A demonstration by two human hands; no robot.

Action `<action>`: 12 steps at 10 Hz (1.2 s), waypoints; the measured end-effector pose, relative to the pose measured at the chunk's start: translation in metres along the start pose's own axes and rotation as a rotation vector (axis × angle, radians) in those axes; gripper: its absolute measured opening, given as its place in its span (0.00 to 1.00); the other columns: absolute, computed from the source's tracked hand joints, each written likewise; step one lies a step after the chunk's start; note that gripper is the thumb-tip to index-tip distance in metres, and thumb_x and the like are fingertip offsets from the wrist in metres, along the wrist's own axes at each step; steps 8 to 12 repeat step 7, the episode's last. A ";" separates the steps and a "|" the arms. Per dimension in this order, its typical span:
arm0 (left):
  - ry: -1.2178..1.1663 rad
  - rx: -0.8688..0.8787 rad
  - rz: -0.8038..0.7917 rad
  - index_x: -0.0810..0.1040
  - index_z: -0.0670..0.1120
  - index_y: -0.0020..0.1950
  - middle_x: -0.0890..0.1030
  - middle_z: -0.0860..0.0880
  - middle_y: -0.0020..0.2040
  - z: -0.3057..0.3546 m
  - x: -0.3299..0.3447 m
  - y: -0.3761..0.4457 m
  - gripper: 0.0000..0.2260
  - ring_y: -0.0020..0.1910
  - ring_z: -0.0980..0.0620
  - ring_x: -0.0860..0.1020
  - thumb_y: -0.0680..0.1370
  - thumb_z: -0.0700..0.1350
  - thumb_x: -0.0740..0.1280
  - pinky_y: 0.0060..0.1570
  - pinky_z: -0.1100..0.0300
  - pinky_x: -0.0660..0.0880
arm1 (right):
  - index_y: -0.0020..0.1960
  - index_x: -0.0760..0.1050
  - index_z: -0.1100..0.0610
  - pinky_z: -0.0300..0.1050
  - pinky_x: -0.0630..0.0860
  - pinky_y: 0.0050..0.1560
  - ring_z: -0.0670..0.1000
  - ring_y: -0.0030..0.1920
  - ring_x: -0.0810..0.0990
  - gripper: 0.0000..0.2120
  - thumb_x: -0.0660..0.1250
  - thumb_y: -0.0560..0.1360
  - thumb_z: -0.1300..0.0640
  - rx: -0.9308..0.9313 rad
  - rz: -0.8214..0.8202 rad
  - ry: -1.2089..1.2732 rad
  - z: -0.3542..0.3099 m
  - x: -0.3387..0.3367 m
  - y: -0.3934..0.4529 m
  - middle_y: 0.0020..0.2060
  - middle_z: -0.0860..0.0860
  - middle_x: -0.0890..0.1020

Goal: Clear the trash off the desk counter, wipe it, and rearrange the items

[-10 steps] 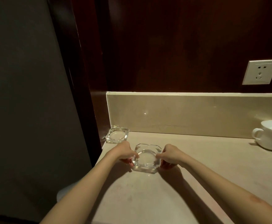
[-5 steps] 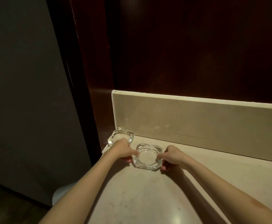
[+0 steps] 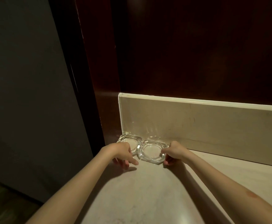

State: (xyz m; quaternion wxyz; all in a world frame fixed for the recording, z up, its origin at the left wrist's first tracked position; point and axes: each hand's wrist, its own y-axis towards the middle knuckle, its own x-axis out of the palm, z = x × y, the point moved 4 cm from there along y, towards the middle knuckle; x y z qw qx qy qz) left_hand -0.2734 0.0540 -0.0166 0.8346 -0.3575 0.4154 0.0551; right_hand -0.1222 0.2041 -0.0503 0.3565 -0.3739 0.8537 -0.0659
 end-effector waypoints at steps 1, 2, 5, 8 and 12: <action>-0.001 0.011 0.005 0.77 0.43 0.52 0.84 0.50 0.41 -0.002 -0.004 0.001 0.14 0.39 0.52 0.81 0.74 0.52 0.72 0.37 0.62 0.73 | 0.34 0.74 0.66 0.42 0.77 0.24 0.52 0.20 0.77 0.09 0.66 0.73 0.65 0.013 -0.002 -0.006 -0.004 0.000 0.002 0.21 0.57 0.78; 0.002 0.026 0.017 0.78 0.42 0.55 0.83 0.50 0.39 0.001 -0.009 0.004 0.16 0.38 0.52 0.81 0.74 0.51 0.72 0.42 0.60 0.74 | 0.36 0.75 0.67 0.42 0.77 0.24 0.52 0.21 0.78 0.08 0.67 0.72 0.65 0.022 -0.011 -0.025 -0.004 -0.002 0.004 0.21 0.57 0.78; 0.083 0.102 -0.006 0.76 0.46 0.47 0.82 0.53 0.36 0.012 -0.007 0.012 0.09 0.34 0.55 0.81 0.75 0.50 0.71 0.36 0.64 0.73 | 0.32 0.69 0.56 0.39 0.70 0.33 0.52 0.34 0.79 0.18 0.65 0.75 0.48 -0.073 0.059 -0.432 -0.012 -0.010 -0.008 0.31 0.52 0.78; 0.207 0.161 -0.024 0.78 0.47 0.50 0.83 0.53 0.39 0.029 0.000 0.006 0.09 0.34 0.58 0.81 0.75 0.50 0.71 0.35 0.65 0.72 | 0.31 0.66 0.55 0.42 0.71 0.37 0.55 0.37 0.76 0.20 0.65 0.74 0.44 -0.064 0.080 -0.763 -0.017 -0.023 -0.052 0.37 0.52 0.76; 0.207 0.161 -0.024 0.78 0.47 0.50 0.83 0.53 0.39 0.029 0.000 0.006 0.09 0.34 0.58 0.81 0.75 0.50 0.71 0.35 0.65 0.72 | 0.31 0.66 0.55 0.42 0.71 0.37 0.55 0.37 0.76 0.20 0.65 0.74 0.44 -0.064 0.080 -0.763 -0.017 -0.023 -0.052 0.37 0.52 0.76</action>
